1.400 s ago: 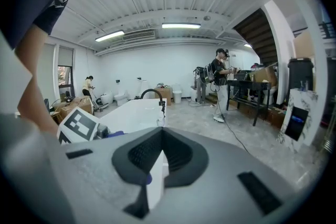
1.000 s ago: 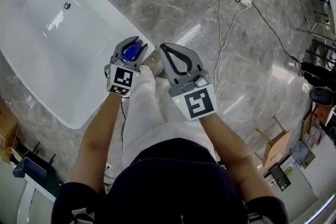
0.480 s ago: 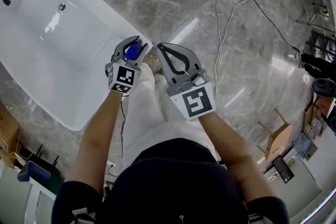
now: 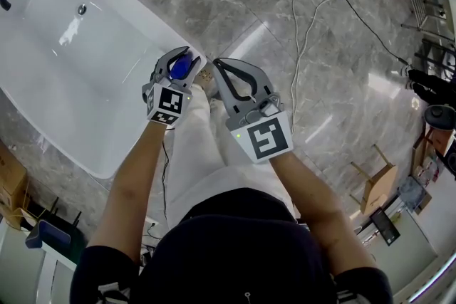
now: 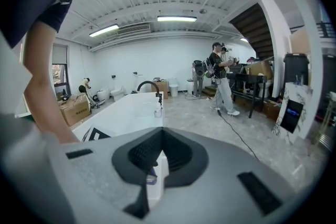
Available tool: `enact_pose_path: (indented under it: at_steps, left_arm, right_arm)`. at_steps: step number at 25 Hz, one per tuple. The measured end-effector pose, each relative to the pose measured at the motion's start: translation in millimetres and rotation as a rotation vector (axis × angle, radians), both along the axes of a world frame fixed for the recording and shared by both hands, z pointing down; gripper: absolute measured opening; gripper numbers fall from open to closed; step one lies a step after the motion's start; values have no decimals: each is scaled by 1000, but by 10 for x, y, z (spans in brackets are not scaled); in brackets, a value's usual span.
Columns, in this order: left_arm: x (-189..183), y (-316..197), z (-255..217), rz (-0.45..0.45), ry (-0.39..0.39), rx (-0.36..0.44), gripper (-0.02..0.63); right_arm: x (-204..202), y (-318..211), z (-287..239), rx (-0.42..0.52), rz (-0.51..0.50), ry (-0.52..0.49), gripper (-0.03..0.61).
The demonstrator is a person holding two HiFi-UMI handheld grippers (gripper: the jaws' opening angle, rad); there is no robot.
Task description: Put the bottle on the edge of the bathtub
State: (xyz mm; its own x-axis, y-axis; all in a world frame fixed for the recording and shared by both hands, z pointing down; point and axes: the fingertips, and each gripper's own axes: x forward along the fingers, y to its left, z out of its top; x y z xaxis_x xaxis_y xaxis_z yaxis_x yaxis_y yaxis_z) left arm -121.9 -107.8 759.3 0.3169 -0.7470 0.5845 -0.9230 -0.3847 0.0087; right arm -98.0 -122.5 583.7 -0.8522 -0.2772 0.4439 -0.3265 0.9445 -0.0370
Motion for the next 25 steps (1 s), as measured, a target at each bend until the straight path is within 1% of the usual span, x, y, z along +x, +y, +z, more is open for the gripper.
enact_pose_path:
  at_steps: [8,25]
  left_arm:
    - [27,15,32,15,-9,-11,149]
    - [69,11,93,24,-3,-33,152]
  right_arm:
    - [8,5,5,2,0,7,2]
    - [20,33,29,0,-12,19,2]
